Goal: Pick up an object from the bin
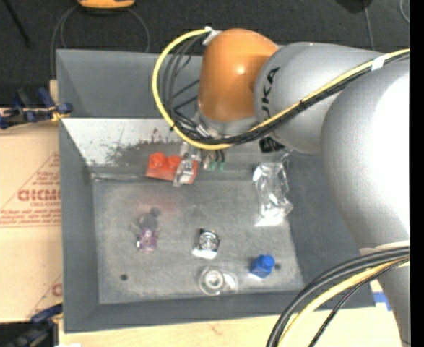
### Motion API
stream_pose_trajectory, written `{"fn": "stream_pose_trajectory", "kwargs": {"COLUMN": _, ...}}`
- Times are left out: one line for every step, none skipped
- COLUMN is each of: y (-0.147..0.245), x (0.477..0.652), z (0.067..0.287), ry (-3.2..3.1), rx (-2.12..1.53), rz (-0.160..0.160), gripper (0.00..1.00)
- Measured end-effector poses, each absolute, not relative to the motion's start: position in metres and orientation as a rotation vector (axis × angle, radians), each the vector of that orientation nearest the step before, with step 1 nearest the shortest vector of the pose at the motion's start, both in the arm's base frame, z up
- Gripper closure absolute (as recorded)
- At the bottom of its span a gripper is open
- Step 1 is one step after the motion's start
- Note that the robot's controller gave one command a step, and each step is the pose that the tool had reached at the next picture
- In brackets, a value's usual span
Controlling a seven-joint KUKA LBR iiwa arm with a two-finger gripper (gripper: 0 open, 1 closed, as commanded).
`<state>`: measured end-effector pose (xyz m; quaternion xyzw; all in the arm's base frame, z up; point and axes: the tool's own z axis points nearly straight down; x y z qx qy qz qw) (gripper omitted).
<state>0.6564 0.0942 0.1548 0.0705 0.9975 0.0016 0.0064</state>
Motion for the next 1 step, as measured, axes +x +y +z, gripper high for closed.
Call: {"fn": "stream_pose_trajectory", "kwargs": {"y": 0.0937, "x": 0.6585, "z": 0.1974, "ry": 3.125, "rx": 0.220, "rz": 0.004, "gripper": 1.00}}
